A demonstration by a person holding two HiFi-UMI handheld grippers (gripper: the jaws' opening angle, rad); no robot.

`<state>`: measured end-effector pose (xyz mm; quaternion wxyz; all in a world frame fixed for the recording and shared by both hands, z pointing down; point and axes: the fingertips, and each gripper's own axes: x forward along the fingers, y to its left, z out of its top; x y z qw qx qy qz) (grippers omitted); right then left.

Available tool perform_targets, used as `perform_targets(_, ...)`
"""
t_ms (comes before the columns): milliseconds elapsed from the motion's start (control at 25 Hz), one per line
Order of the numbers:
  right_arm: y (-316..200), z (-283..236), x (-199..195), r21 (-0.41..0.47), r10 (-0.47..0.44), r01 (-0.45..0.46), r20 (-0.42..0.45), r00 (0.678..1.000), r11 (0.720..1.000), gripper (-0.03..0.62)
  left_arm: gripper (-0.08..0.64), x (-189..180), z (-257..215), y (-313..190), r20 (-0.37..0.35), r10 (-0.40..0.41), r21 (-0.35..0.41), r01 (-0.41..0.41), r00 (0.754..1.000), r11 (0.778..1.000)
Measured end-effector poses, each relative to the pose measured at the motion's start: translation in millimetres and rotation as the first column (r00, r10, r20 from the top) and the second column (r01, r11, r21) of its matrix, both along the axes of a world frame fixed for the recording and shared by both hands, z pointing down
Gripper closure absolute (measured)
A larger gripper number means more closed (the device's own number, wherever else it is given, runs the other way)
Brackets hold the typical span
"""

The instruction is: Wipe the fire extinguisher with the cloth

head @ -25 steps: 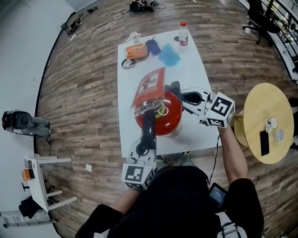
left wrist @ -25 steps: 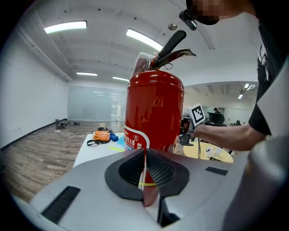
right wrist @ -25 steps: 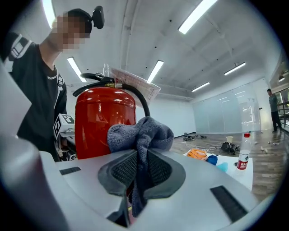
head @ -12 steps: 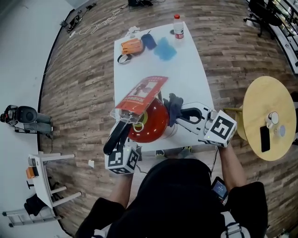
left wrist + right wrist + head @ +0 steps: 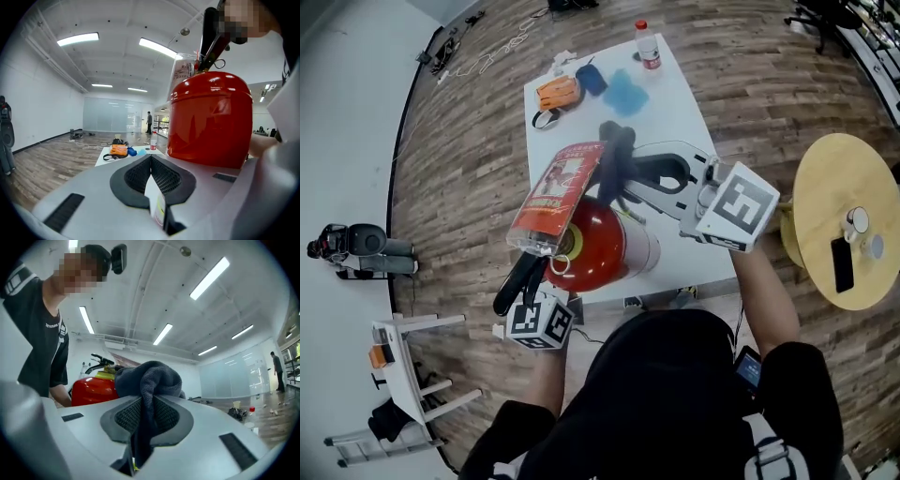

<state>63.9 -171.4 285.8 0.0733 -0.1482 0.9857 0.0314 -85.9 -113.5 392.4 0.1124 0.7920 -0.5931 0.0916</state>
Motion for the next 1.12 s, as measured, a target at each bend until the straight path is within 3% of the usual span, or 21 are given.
perform_targets(120, -12.0, 15.8, -12.6, -0.116, -0.123, 0.129, 0.056, 0.991, 0.985, 0.535, 0.538, 0.6, 3.1, 12.1, -0.004, -0.007, -0.005, 0.007, 1.000, 1.000)
perform_targets(240, -15.3, 52.9, -16.2, -0.260, -0.199, 0.213, 0.082, 0.977, 0.942, 0.537, 0.538, -1.7, 6.9, 20.6, -0.017, -0.018, -0.009, 0.018, 1.000, 1.000)
perform_targets(400, -9.2, 146.8, -30.7, -0.466, -0.245, 0.230, 0.029, 0.969, 0.854, 0.537, 0.538, -6.9, 21.8, 28.7, -0.017, -0.043, -0.045, 0.042, 0.999, 0.998)
perform_targets(600, -24.0, 201.1, -36.7, -0.639, -0.208, 0.286, 0.196, 0.958, 0.714, 0.535, 0.538, -7.4, 37.9, 29.4, 0.000, -0.053, -0.096, 0.052, 0.999, 0.994)
perform_targets(680, -29.1, 218.1, -38.7, -0.674, -0.184, 0.271, 0.199, 0.963, 0.687, 0.536, 0.538, -7.3, 39.1, 29.7, 0.002, -0.058, -0.098, 0.058, 0.998, 0.994)
perform_targets(800, -18.2, 275.9, -40.2, -0.709, -0.207, 0.135, -0.016, 0.978, 0.692, 0.537, 0.538, -8.4, 39.4, 31.6, 0.006, -0.064, -0.090, 0.064, 0.998, 0.994)
perform_targets(880, -11.3, 314.2, -41.3, -0.727, -0.228, 0.032, -0.172, 0.958, 0.685, 0.537, 0.538, -7.7, 41.6, 32.8, 0.014, -0.058, -0.092, 0.059, 0.998, 0.994)
perform_targets(960, -11.9, 339.6, -44.5, -0.726, -0.237, -0.079, -0.324, 0.916, 0.684, 0.537, 0.538, -5.2, 45.3, 33.6, 0.023, -0.048, -0.099, 0.050, 0.999, 0.994)
perform_targets(1040, -12.5, 362.8, -48.4, -0.688, -0.250, -0.190, -0.486, 0.837, 0.700, 0.536, 0.538, -3.3, 48.8, 34.6, 0.029, -0.043, -0.105, 0.046, 0.999, 0.993)
perform_targets(1080, -11.6, 371.0, -50.3, -0.671, -0.251, -0.223, -0.533, 0.808, 0.707, 0.535, 0.538, -2.7, 50.0, 35.2, 0.028, -0.043, -0.107, 0.045, 0.999, 0.993)
perform_targets(1120, -10.8, 374.5, -51.2, -0.668, -0.246, -0.239, -0.546, 0.801, 0.705, 0.537, 0.538, -2.1, 50.5, 35.6, 0.026, -0.043, -0.106, 0.045, 0.999, 0.993)
